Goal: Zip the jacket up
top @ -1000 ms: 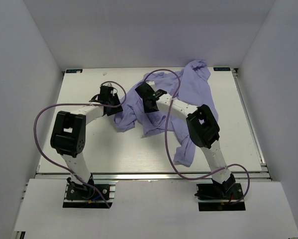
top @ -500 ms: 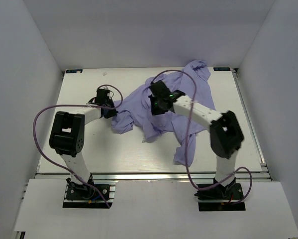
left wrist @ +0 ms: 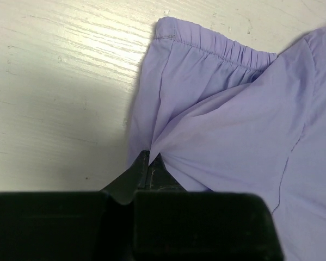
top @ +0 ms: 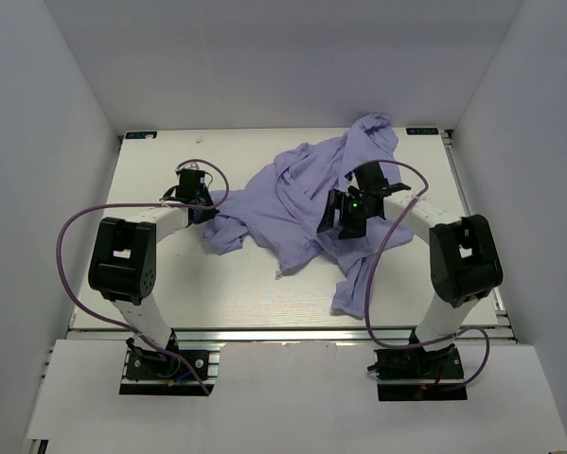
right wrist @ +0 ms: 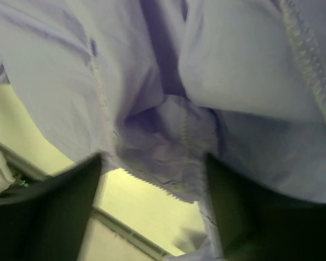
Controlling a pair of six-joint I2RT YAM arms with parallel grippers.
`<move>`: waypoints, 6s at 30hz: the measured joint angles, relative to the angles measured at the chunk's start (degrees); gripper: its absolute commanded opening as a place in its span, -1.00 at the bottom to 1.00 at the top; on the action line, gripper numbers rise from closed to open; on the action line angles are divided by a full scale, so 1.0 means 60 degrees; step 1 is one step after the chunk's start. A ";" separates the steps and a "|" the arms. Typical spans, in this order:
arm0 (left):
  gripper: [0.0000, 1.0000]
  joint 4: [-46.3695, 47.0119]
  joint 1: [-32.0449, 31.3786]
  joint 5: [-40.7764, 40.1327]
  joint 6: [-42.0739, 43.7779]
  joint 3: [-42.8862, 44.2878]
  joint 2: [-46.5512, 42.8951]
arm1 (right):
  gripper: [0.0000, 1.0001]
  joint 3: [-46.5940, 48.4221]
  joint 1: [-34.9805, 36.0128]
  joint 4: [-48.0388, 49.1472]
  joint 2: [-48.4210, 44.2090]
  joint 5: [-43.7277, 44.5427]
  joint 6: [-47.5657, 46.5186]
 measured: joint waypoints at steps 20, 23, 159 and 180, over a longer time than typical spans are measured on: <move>-1.00 0.0342 0.0007 0.0226 -0.0022 0.0000 0.0062 | 0.77 -0.1009 0.4918 -0.0754 -0.1432 0.8794 -0.3395; -1.00 0.0390 0.0007 0.0375 -0.0033 0.0000 0.0120 | 0.74 -0.1246 0.4896 -0.0634 -0.0933 0.9267 -0.3559; 0.96 -0.0601 -0.2557 0.1625 -0.0255 -0.1198 -0.1898 | 0.79 -0.1789 0.6761 -0.4186 -0.4266 0.6794 -0.1610; 0.96 -0.0510 -0.2557 0.1694 -0.0656 -0.2109 -0.2987 | 0.08 -0.2357 0.4171 0.0299 -0.2918 0.4459 -0.1985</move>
